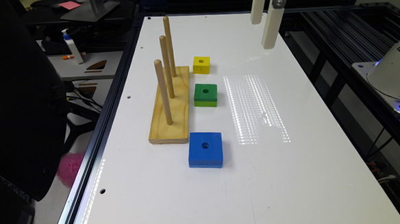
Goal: Pick up blue block.
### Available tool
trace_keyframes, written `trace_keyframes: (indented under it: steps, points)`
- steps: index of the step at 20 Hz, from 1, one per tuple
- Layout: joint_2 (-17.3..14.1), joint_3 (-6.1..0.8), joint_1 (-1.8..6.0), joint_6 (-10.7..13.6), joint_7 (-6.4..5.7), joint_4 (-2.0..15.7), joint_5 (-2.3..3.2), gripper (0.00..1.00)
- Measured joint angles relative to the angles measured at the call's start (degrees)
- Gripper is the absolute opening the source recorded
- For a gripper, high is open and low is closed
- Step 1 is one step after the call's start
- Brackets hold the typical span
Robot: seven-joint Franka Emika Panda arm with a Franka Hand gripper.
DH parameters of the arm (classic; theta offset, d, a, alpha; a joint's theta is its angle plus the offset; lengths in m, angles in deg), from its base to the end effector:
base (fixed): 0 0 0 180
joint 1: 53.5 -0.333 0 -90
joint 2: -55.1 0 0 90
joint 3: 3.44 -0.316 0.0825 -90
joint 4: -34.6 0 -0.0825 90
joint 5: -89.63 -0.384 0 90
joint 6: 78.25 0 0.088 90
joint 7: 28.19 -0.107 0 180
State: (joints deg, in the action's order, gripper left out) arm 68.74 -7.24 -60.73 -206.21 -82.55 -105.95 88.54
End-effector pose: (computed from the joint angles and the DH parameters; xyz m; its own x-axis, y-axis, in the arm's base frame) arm 0.4437 0.0871 0.3893 0.7181 -0.6958 0.0108 -0.6957 -0.7182 -0.0143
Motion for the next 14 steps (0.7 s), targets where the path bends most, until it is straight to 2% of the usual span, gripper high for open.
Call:
trace_keyframes:
  steps: [2, 8, 10, 11, 14]
  points:
    - [-0.31, -0.57, -0.02, -0.01, -0.51, 0.6, -0.07, 1.0]
    - [-4.35, -3.57, -0.02, -1.15, -3.45, 4.39, -0.15, 1.0]
    - [-5.55, -4.11, -0.01, -1.52, -4.0, 5.4, -0.15, 1.0]
    - [-7.24, -4.69, 0.0, -1.95, -4.56, 6.91, -0.15, 1.0]
    - [-10.36, -5.75, 0.0, -2.1, -5.62, 10.01, -0.15, 1.0]
